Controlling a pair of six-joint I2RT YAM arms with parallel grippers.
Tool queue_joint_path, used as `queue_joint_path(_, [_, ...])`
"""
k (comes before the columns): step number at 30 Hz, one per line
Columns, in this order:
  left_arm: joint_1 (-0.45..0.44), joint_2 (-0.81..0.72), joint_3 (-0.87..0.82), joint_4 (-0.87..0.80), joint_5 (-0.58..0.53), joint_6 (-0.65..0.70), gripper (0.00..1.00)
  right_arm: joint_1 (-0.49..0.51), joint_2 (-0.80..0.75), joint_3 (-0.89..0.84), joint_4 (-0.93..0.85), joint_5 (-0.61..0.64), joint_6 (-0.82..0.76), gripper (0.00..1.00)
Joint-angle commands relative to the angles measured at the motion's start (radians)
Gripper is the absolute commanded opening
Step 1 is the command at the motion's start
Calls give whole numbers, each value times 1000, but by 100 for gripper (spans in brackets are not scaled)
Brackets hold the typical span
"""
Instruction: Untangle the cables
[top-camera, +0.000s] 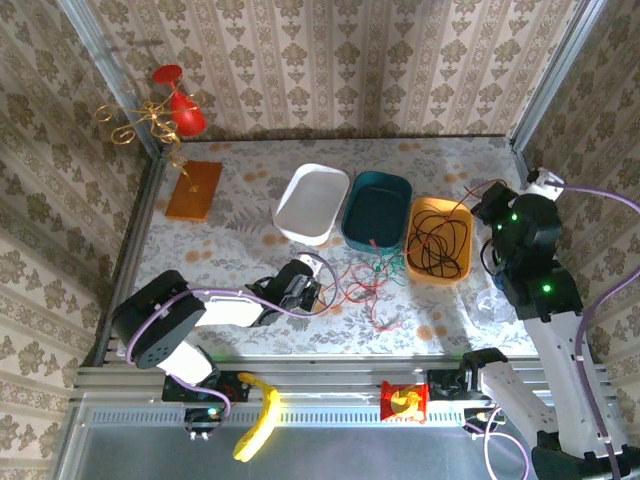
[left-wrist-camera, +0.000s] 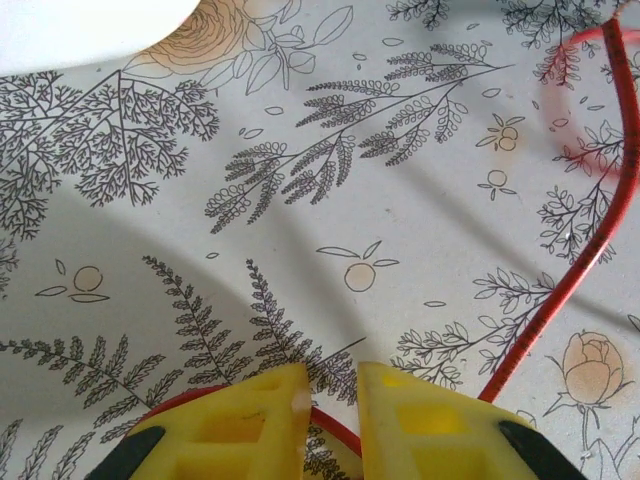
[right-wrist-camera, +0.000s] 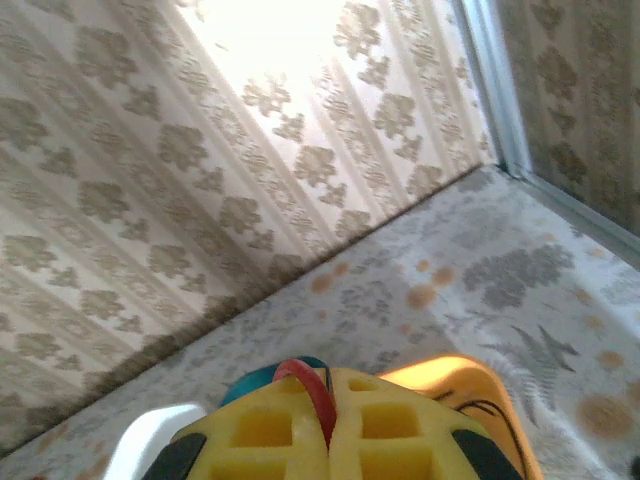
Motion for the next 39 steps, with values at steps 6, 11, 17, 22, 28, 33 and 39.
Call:
queue_joint_path(6, [8,-17,-27,-82,-2,8,25,-5,68,80,84,-390,-43,0])
queue_joint_path(11, [-22,-134,25,-112,34,128,33,58,101,55,106,-562,-52,0])
queue_joint_path(17, [-26,-197,171,-175,146,258,48,209,130,95,82,-532,-126,0])
queue_joint_path(22, [-42,-112,286,-183,238,328,56,240,166,127,103,-551,-96,0])
queue_joint_path(28, [-56,25,330,-95,265,320,55,241,179,139,138,-476,-25,0])
queue_joint_path(33, [-75,138,379,-26,270,312,55,241,175,146,180,-423,34,0])
queue_joint_path(39, [-99,236,455,-1,295,331,53,237,177,141,156,-374,70,0])
